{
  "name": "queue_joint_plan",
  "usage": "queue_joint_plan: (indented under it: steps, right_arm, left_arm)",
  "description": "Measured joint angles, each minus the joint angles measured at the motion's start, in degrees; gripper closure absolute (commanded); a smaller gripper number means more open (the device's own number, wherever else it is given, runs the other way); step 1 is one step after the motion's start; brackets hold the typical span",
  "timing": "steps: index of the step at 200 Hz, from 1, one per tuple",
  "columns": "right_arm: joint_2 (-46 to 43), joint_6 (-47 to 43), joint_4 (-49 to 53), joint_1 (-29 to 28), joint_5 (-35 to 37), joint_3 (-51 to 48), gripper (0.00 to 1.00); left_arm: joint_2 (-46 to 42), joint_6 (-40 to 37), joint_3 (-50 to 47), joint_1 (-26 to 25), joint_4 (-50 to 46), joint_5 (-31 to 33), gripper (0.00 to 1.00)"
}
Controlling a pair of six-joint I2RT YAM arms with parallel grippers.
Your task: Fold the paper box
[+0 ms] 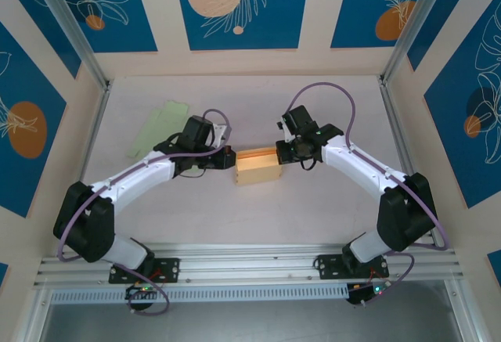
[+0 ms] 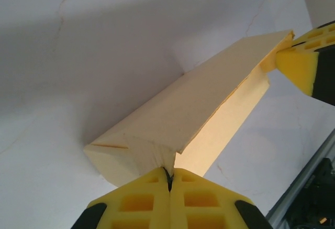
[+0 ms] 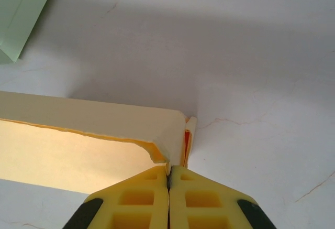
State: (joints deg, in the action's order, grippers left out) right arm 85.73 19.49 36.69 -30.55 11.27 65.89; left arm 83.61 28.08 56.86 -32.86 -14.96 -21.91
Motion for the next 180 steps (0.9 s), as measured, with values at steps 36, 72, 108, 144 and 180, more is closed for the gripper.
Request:
queue_joint_plan:
  steps: [36,72,108,144,180]
  right_arm:
    - [0.00,0.00,0.02,0.26,0.85,-0.02,0.91]
    - [0.00,0.00,0.02,0.35,1.31,-0.13,0.91]
    - [0.00,0.00,-0.04,0.31,0.79,-0.13,0.91]
    - [0.00,0.00,0.00,0.28,0.76,-0.13,0.90]
    - [0.00,0.02,0.00,0.13,0.74,-0.13,0.87]
  left_arm:
    - [0.00,3.41,-1.18,0.22,4.28,-1.70,0.99]
    - [-0.02,6.93,-3.06,1.55,9.42,-3.82,1.00]
    - [-0.09,10.69,-5.92,3.19,14.45,-5.97,0.99]
    - [-0.68,10.99,-6.05,3.39,14.97,-6.16,0.98]
    - [-0.83,10.43,-6.05,3.39,14.51,-6.12,0.98]
